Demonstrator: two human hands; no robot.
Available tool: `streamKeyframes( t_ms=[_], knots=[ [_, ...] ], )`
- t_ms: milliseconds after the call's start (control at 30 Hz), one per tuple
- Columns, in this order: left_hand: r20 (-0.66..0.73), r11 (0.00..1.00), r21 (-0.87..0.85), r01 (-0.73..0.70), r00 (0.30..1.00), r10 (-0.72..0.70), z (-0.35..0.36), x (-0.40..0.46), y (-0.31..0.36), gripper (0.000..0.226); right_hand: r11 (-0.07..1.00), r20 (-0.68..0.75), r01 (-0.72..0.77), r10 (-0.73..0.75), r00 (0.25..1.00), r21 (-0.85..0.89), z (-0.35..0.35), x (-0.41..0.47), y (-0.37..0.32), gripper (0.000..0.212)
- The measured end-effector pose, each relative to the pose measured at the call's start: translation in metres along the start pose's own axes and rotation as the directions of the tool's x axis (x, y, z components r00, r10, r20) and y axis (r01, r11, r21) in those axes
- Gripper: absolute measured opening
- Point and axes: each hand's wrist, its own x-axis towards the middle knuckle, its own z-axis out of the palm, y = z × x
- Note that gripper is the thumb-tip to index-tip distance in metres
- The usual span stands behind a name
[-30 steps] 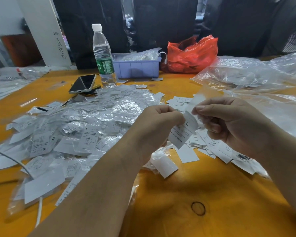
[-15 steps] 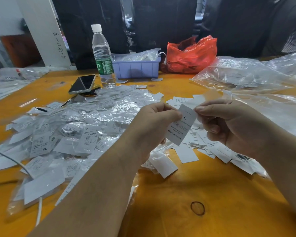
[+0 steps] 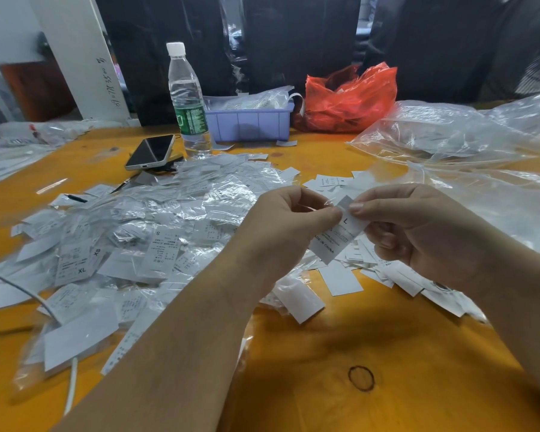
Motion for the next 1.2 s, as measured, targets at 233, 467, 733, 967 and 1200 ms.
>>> streamKeyframes(
  t_ms=[233,467,733,967,1200],
  knots=[
    [-0.001,0.999,-0.018,0.038,0.999,-0.038,-0.002,0.001,0.001,0.006,1.0,-0.067,0.019,-0.017,0.998,0.023,-0.001,0.0,-0.004,0.014],
    [-0.009,0.999,0.004,0.033,0.999,-0.033,-0.003,0.0,0.001,0.016,0.998,-0.113,0.03,-0.024,0.993,0.057,-0.002,0.001,-0.003,0.028],
    [-0.055,0.999,0.0,-0.039,0.998,0.039,-0.001,0.0,-0.001,0.018,1.0,-0.091,0.018,-0.016,0.996,0.026,0.006,0.002,0.004,0.013],
    [-0.049,0.999,-0.02,-0.031,0.998,0.03,0.0,0.0,0.0,0.011,0.999,-0.099,0.03,-0.028,0.995,0.026,0.003,0.003,0.005,0.013],
    [-0.033,1.0,-0.011,-0.023,0.999,0.022,-0.002,0.0,0.001,0.006,0.999,-0.066,0.0,0.003,0.998,0.044,0.003,0.003,0.005,0.015]
  ],
)
